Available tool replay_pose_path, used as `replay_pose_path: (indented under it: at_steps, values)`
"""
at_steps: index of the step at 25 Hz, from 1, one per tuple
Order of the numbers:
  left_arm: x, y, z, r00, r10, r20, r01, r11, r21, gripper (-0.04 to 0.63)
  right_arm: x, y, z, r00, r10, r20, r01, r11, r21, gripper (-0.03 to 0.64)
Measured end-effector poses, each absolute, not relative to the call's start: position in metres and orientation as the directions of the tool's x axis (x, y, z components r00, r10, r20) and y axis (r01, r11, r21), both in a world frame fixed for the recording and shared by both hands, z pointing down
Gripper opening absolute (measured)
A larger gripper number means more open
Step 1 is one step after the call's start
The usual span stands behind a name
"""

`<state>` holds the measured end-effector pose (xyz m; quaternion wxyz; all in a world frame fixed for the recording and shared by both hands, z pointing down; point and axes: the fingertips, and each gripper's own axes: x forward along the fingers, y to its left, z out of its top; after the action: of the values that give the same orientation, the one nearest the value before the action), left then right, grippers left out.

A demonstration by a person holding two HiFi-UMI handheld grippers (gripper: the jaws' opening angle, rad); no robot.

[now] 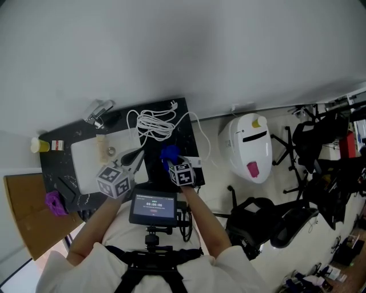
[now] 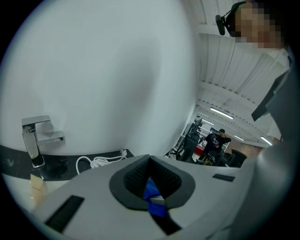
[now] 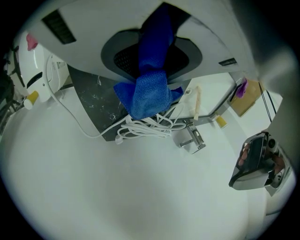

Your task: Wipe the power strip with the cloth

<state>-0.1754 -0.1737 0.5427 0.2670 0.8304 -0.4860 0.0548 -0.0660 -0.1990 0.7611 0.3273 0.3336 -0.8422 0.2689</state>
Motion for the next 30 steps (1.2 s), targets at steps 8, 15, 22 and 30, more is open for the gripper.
replay_pose_path:
  at_steps: [8,15,22,30]
  values:
    - [-0.171,-0.173,0.544,0.539,-0.766,0.352,-0.826,-0.399,0.397,0.000,-0.055,-0.203,0.763,-0.560,-0.392,0.730,-0.750,0.613,-0.246,0.107]
    - [-0.167,-0.175,0.546,0.544,-0.763,0.350,-0.823,-0.405,0.398,0.000,-0.050,-0.205,0.764,-0.561,-0.395,0.728,-0.751,0.612,-0.247,0.107]
    - [-0.170,-0.173,0.546,0.544,-0.761,0.352,-0.823,-0.404,0.399,0.000,-0.040,-0.208,0.764,-0.548,-0.411,0.728,-0.768,0.591,-0.245,0.107]
    - [-0.165,-0.171,0.547,0.555,-0.751,0.356,-0.817,-0.414,0.400,0.000,-0.017,-0.215,0.763,-0.528,-0.449,0.721,-0.799,0.551,-0.242,0.107]
